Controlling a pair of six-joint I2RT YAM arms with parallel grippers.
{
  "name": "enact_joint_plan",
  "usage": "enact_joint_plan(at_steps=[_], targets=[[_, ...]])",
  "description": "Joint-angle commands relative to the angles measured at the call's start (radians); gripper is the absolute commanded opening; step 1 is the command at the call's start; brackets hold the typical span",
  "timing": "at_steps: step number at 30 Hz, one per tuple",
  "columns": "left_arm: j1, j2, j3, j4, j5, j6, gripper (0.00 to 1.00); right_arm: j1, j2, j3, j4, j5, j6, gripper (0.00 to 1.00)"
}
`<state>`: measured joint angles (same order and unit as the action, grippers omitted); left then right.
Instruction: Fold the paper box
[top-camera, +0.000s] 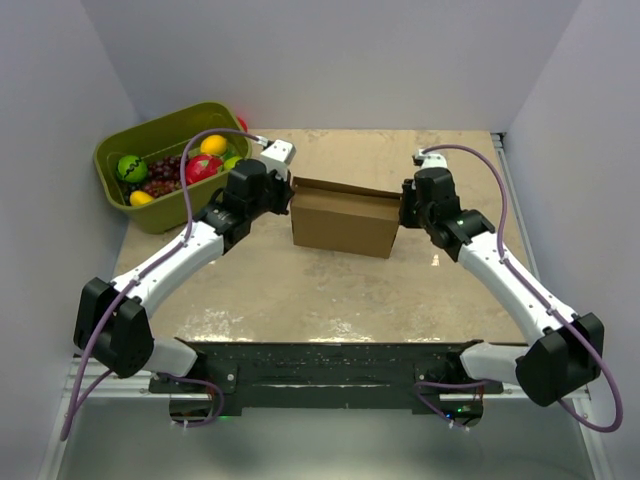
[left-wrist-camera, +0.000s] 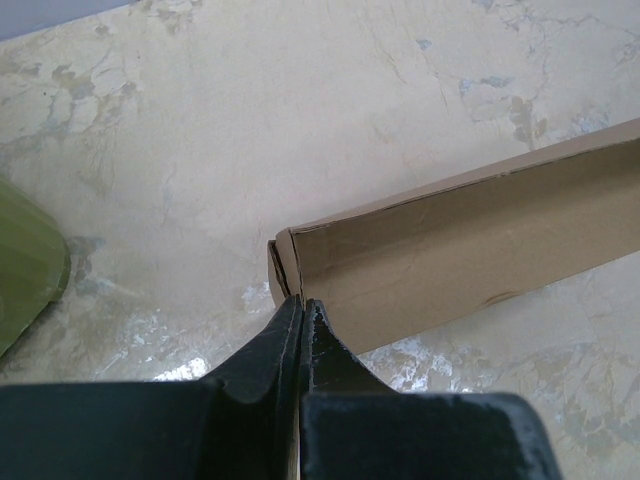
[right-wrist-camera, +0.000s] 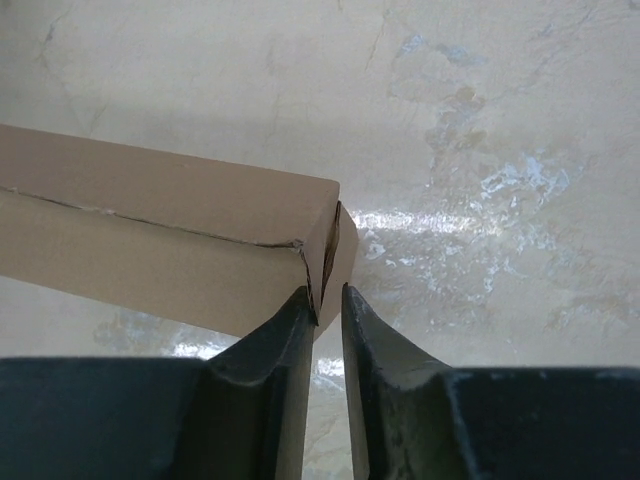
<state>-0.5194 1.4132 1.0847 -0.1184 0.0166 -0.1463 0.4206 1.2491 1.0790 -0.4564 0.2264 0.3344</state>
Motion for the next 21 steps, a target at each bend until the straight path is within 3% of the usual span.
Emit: enact_joint_plan(at_steps=[1,6,14,16,21], targets=[[-0.025,0.067,-0.054,-0.242,0.026,-0.009,0.0,0.009,-0.01,0.047,-0.117,0.011,0.005,0.32],[-0.025,0.069,-0.034,-0.257,0.013,-0.003,0.0,0.01,-0.014,0.108,-0.12,0.021,-0.005,0.39],[-0.025,0.069,-0.032,-0.26,0.013,0.001,0.0,0.01,-0.023,0.139,-0.087,0.025,-0.011,0.41],[-0.025,0.069,-0.032,-0.26,0.013,0.001,0.0,0.009,-0.017,0.139,-0.082,0.03,-0.015,0.4],[-0.025,0.066,-0.028,-0.256,0.023,0.002,0.0,0.009,-0.005,0.124,-0.058,0.042,-0.028,0.22]])
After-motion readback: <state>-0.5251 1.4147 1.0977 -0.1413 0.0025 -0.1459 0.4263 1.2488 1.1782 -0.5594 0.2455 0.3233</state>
